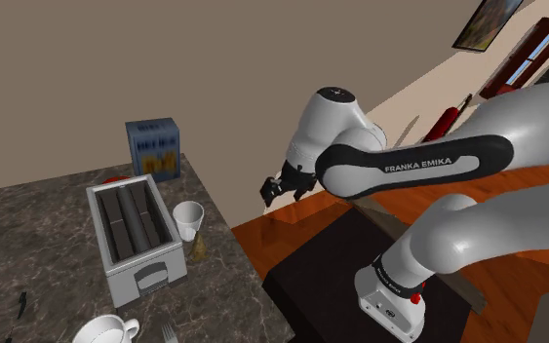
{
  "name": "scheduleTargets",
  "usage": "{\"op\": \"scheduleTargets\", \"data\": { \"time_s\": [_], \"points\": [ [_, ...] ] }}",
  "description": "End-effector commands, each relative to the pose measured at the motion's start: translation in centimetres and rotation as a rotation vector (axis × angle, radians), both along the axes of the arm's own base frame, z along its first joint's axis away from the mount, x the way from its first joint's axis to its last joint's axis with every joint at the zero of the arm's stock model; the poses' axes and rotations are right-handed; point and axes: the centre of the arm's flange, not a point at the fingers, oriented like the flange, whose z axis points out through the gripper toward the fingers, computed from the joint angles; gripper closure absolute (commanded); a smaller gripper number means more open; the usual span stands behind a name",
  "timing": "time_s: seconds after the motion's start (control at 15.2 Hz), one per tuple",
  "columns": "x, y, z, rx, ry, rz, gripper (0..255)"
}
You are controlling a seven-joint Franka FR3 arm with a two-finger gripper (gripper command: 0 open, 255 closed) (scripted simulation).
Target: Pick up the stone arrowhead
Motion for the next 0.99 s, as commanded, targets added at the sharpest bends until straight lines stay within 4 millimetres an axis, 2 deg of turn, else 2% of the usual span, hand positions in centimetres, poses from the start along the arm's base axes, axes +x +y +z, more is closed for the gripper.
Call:
{"op": "scheduleTargets", "data": {
  "time_s": [0.0,0.92],
  "points": [
    [0.8,1.3,-2.2,0.008,-0.01,-0.034,0],
    [6.9,11.0,-16.4,0.035,-0.062,-0.255,0]
  ]
}}
